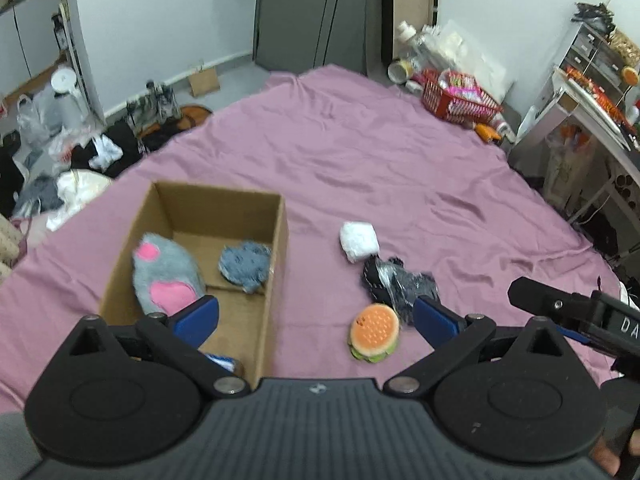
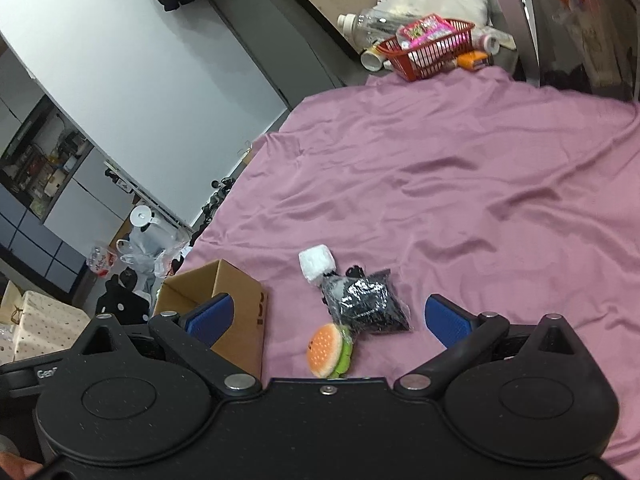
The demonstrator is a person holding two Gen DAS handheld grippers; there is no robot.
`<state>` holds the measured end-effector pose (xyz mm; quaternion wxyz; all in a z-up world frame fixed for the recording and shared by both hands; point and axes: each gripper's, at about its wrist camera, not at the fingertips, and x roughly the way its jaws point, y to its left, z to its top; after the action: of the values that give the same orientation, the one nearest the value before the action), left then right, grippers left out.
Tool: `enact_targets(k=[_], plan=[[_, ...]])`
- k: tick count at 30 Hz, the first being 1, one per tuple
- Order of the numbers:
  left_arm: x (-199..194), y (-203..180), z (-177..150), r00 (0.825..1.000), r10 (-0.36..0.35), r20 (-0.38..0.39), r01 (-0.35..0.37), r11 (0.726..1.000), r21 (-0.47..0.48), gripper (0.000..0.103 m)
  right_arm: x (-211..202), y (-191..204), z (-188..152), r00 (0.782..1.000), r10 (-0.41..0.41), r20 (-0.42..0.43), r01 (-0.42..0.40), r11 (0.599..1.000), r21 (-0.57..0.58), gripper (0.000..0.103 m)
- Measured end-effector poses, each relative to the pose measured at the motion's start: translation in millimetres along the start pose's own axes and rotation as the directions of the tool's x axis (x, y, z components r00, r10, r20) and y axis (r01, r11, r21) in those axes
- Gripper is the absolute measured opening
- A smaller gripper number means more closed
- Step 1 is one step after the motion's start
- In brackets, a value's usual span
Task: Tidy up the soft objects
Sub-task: 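Withdraw both tools from the box and move the left tool toward the burger plush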
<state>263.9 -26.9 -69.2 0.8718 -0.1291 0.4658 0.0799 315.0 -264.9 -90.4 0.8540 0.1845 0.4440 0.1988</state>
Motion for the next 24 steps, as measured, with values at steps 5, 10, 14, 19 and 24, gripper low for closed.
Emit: enact_targets(k=[5,10,14,19,24], plan=[[14,-15,-8,1.0,0.019,-0.014,-0.019,1.0,0.008,0.102,1,-12,-3,0.999,0.037,-0.002,-0.037,0.999,0.034,0.103],[33,-32,-16,0.999,0.037,-0.02,-0.036,0.999,0.03,0.102,11,-30,-5,0.998,0.056,-0.032,-0.052,0.993,0.107,0.103],[51,-40,-24,0.999,0.028,-0.041,-0.027,0.999,0.025,0.102,21,-42,-6,0.997,0.06,-0.05,-0.052,0.988,0.143,0.103],[75,-44,-32,0.996,0.062,-0.064,-0.062,0.998,0.003,0.101,34,-51,-4,0.996,0.066,-0.066,-0.053,0.982,0.182,0.103],[92,-46,-38,0.996,0.041,-0.077,-0.042,0.999,-0.014,0.1,48,-54,4,0.995,0.072,-0.076,-0.058,0.983,0.173,0.1]])
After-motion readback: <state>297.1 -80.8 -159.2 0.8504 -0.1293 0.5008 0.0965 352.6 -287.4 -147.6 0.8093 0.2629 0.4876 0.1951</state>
